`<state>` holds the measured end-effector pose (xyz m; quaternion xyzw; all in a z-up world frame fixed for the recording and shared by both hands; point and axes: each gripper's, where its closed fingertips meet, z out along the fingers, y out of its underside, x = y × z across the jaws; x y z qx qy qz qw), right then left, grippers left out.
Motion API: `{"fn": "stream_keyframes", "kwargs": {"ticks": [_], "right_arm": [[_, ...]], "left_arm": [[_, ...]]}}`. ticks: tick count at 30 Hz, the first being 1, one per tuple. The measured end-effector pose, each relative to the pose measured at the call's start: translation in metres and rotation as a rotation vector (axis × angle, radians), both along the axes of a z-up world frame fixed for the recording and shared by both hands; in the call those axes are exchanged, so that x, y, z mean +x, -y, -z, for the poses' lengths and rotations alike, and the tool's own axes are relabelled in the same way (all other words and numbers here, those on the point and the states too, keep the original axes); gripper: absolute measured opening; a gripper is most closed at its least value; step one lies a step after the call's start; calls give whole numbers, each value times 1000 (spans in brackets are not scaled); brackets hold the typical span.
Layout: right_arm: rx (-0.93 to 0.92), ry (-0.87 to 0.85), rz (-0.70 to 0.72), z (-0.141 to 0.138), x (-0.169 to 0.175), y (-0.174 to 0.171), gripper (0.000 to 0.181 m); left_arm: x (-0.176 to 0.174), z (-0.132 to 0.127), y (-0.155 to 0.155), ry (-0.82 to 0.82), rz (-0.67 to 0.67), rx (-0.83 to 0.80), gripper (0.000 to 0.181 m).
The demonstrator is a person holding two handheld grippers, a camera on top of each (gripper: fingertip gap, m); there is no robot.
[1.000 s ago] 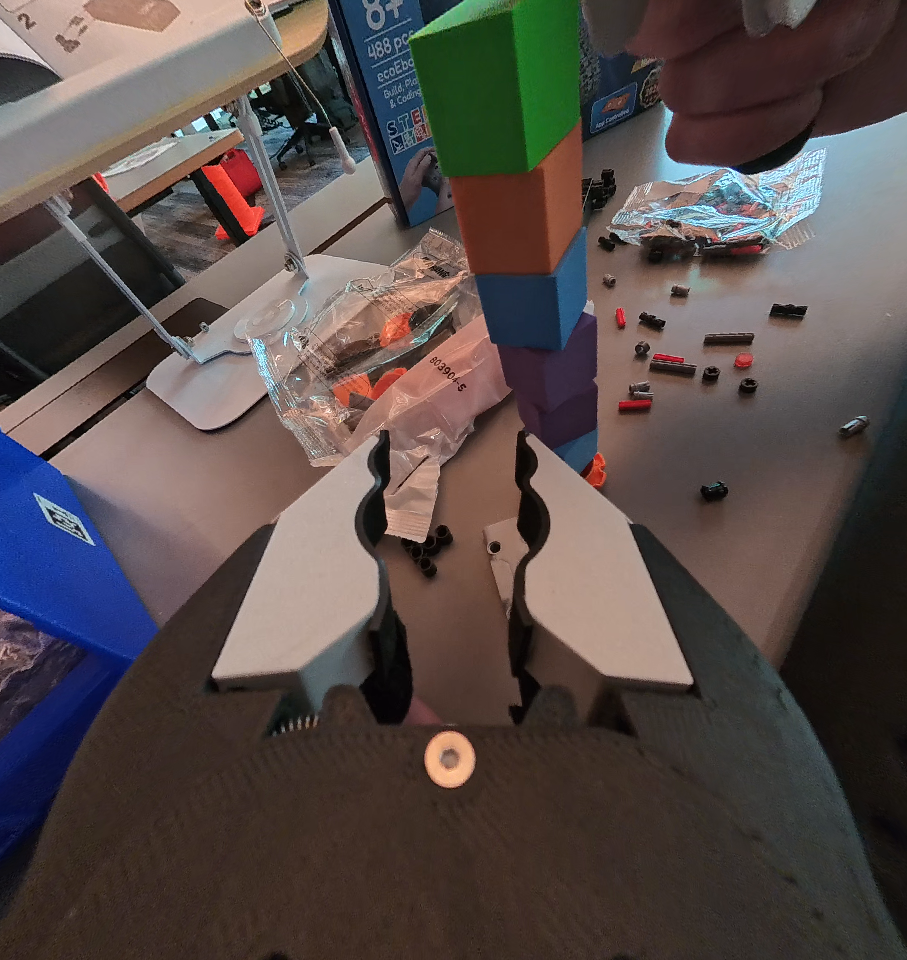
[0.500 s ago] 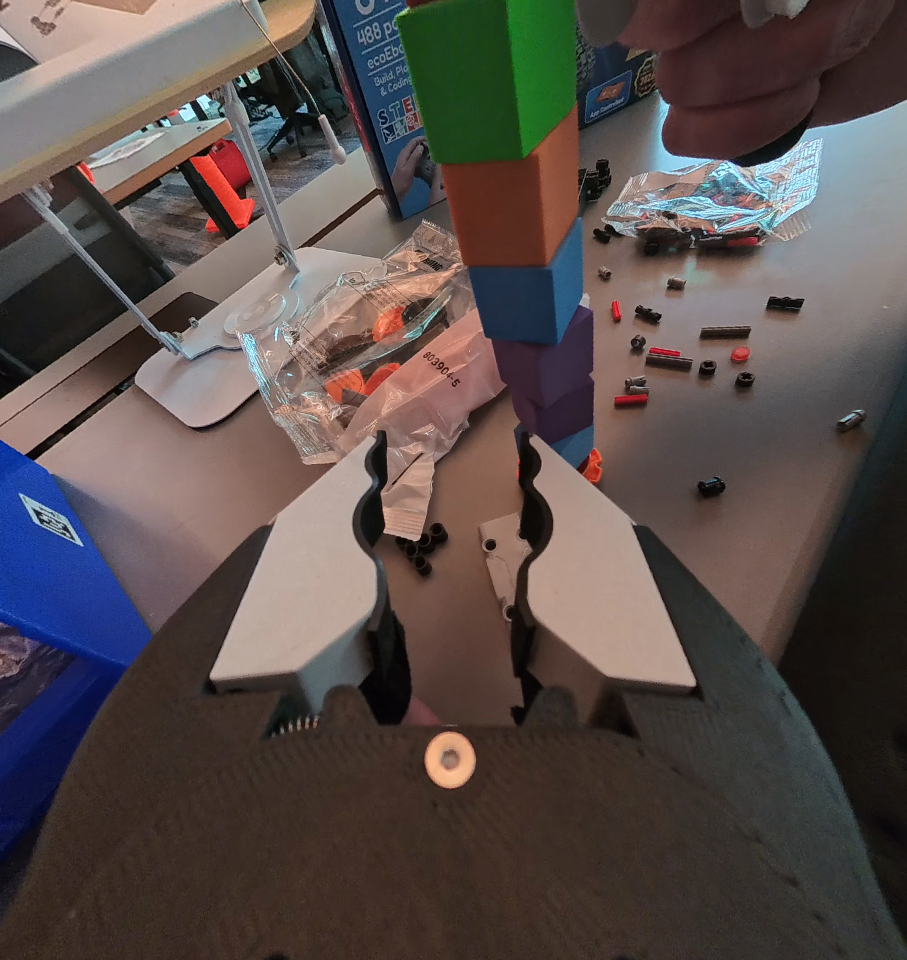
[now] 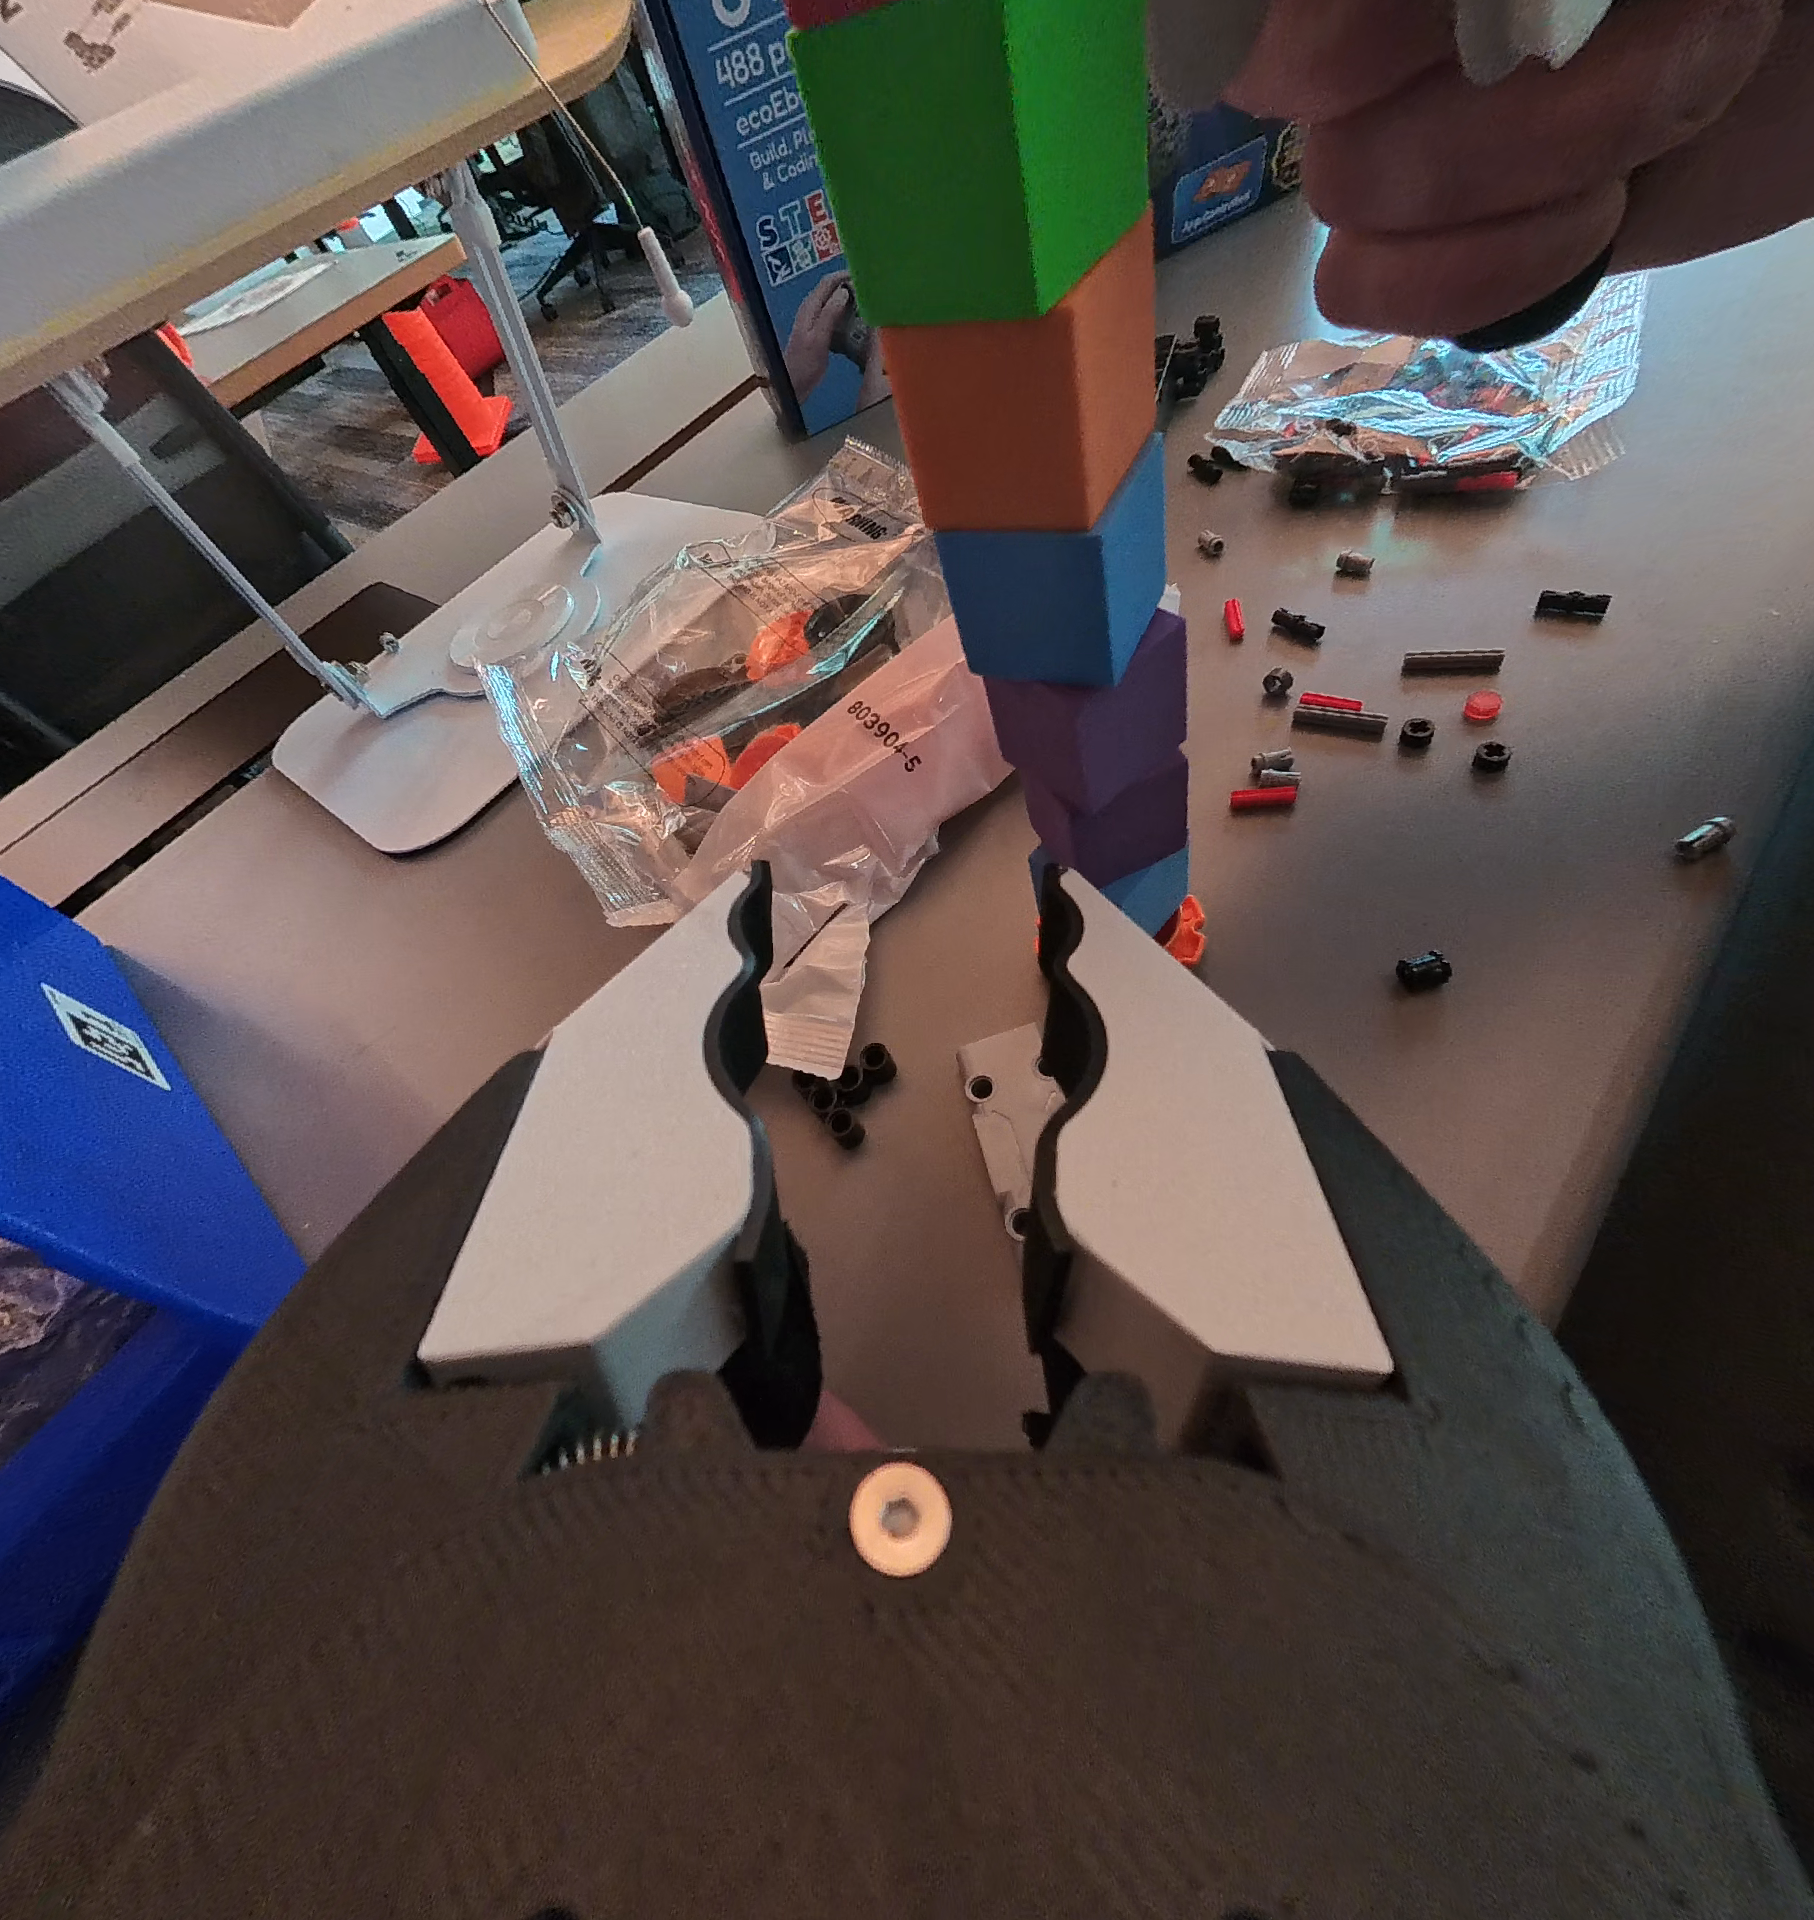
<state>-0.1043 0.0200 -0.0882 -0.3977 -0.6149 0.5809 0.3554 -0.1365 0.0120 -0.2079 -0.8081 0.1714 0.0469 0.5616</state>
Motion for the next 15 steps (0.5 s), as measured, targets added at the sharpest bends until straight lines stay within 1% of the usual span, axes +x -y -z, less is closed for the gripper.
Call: {"fn": "stream_keyframes", "kwargs": {"ticks": [2,4,9,12,15], "right_arm": [[-6,1,-3,0,1,0,29],[-10,-9,-1,-2,2,-2,34],[-33,-62,28,-16,13,-16,42],[-63,-115,86,-29,25,-39,42],[-131,-161,192,-39,40,-79,36]], "left_arm": [[0,0,0,1,-2,2,50],[-1,-1,0,2,-3,5,50],[-2,-4,1,6,-10,17,52],[-4,-6,1,11,-20,27,52],[-8,-7,0,11,-37,32,52]]}}
